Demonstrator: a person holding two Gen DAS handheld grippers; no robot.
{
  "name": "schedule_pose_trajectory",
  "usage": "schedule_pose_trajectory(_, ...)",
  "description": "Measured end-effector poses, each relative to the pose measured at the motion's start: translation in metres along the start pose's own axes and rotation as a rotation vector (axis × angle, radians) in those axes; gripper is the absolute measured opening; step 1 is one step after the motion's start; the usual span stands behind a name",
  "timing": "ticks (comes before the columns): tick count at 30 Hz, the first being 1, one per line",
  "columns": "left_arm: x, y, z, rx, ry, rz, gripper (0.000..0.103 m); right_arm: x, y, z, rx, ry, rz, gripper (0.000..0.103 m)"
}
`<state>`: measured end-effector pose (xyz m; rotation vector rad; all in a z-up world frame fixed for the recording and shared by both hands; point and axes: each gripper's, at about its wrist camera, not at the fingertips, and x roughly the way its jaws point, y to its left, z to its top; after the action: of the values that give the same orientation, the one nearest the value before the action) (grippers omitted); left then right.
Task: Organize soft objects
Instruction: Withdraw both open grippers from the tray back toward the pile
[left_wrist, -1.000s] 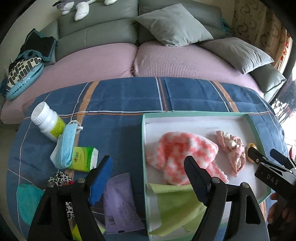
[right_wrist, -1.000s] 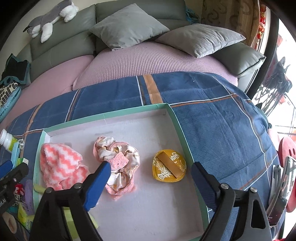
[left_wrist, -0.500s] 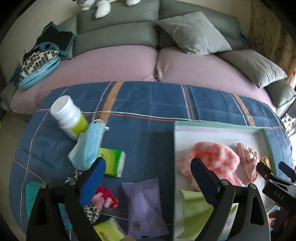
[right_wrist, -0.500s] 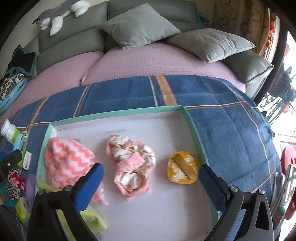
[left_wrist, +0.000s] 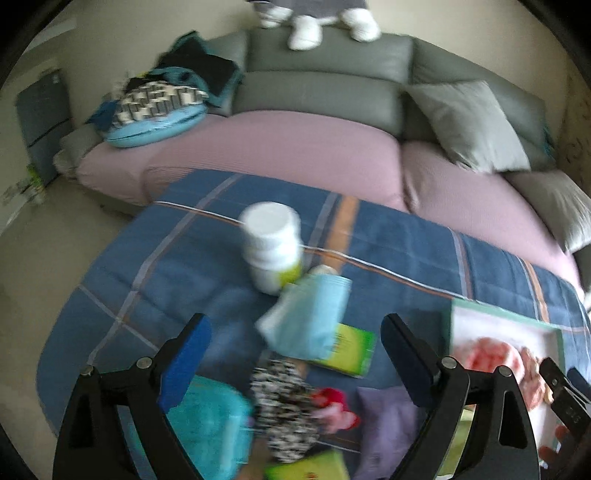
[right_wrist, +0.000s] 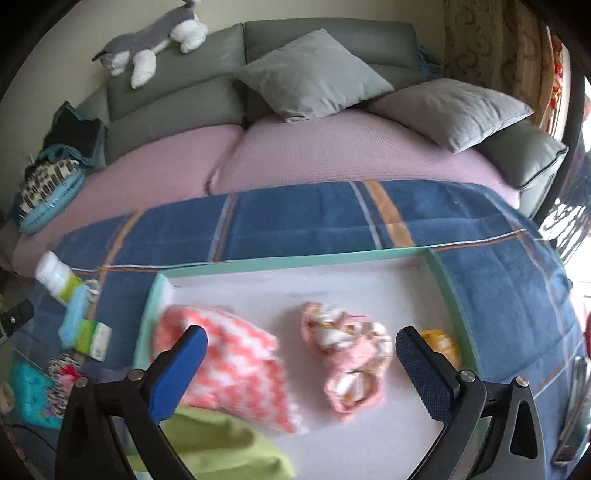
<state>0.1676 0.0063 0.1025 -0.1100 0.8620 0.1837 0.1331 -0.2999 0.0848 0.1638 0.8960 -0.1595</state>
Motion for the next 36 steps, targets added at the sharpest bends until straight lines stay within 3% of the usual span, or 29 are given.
schedule_pose_trajectory(5, -0.002, 0.035, 0.003, -0.067, -0.014, 0.083, 0.093, 0.002, 0.028, -0.003, -0.078, 0.002, 0.027, 0.103)
schedule_pose_trajectory(13, 0.004, 0.064, 0.001, -0.119, 0.008, 0.11, 0.093, 0.012, 0.084, -0.016, -0.182, 0.055, 0.141, 0.103)
schedule_pose_trajectory(18, 0.006, 0.067, 0.0, -0.123, 0.024, 0.075, 0.093, 0.013, 0.119, -0.026, -0.254, 0.077, 0.246, 0.103)
schedule_pose_trajectory(27, 0.025, 0.06, 0.004, -0.101, 0.133, -0.047, 0.093, 0.014, 0.168, -0.044, -0.384, 0.107, 0.37, 0.103)
schedule_pose_trajectory(36, 0.037, 0.056, 0.025, 0.072, 0.239, -0.111, 0.093, 0.028, 0.192, -0.06, -0.438, 0.164, 0.414, 0.094)
